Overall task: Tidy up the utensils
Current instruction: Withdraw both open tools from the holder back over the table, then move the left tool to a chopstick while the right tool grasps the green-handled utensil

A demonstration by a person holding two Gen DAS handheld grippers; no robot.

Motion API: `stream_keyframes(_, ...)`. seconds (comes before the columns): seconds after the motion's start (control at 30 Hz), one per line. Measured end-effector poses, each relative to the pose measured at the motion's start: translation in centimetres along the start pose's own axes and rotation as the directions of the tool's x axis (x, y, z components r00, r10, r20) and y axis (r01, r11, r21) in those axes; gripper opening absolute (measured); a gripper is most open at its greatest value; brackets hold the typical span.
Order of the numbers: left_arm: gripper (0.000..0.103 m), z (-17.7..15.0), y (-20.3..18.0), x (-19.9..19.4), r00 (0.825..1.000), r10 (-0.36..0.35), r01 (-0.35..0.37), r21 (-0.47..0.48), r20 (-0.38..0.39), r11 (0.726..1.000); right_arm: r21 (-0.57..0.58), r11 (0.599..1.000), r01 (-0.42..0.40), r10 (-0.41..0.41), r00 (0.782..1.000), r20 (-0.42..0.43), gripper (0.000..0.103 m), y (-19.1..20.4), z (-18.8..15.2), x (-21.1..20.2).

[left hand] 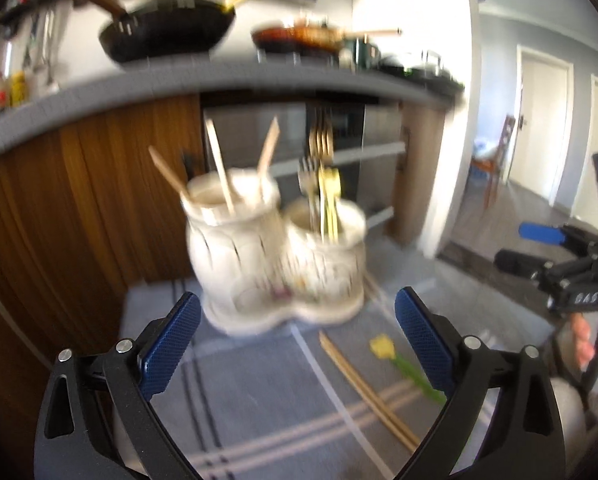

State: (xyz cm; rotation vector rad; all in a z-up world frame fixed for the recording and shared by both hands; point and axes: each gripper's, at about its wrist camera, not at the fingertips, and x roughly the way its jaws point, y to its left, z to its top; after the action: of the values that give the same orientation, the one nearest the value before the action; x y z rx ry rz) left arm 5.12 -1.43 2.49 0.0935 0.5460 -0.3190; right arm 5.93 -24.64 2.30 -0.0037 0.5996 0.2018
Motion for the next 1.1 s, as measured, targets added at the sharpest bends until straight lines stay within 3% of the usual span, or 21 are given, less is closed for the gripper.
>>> stream_keyframes(0.23,0.096,-4.2,-2.1,4.0,0.979,0.038,-0.033,0.026,-0.202,0.999,0.005,1.000,-0.013,0.013,0.997,-0.072,0.097,-1.0,-3.0,0.8)
stream_keyframes(0.43,0.092,-6.0,-2.5,5.6,0.955,0.035,-0.040,-0.012,-0.295,0.999,0.002,1.000,-0.026,0.026,0.996,-0.089,0.097,-0.7,-3.7,1.2)
stream_keyframes(0.6,0.078,-6.7,-3.3,6.1,0.942,0.030,-0.033,-0.005,-0.335,0.999,-0.001,1.000,-0.029,0.029,0.995,-0.093,0.097,-0.5,-3.9,1.4)
stream_keyframes(0.67,0.067,-7.0,-3.7,6.4,0.934,0.037,-0.036,0.010,-0.356,0.999,-0.002,1.000,-0.022,0.022,0.995,-0.099,0.097,-0.5,-4.0,1.5)
stream_keyframes(0.8,0.059,-7.1,-4.2,6.3,0.933,0.038,-0.034,0.019,-0.358,0.999,-0.027,1.000,0.002,-0.005,0.993,-0.122,0.097,-0.1,-4.2,1.9)
stream_keyframes(0.9,0.049,-6.7,-4.8,6.6,0.929,0.022,-0.014,0.024,-0.369,1.000,-0.050,0.998,-0.024,0.016,0.988,-0.156,0.097,0.7,-4.6,2.4)
stream_keyframes(0.97,0.042,-6.6,-4.9,6.8,0.926,0.004,0.001,0.013,-0.376,1.000,-0.073,0.996,-0.052,0.038,0.983,-0.178,0.094,1.6,-5.0,2.8)
stream_keyframes(1.0,0.040,-6.5,-4.9,6.9,0.925,-0.002,0.006,0.008,-0.380,1.000,-0.082,0.995,-0.064,0.047,0.980,-0.192,0.087,2.0,-5.2,3.0)
stream_keyframes(1.07,0.024,-6.3,-4.7,7.1,0.920,-0.021,0.022,0.000,-0.390,1.000,-0.090,0.991,-0.095,0.073,0.972,-0.223,0.079,2.8,-5.7,3.4)
stream_keyframes(1.1,0.022,-6.3,-4.6,7.3,0.915,-0.042,0.043,-0.006,-0.401,0.999,-0.092,0.990,-0.111,0.087,0.968,-0.237,0.073,3.2,-6.0,3.6)
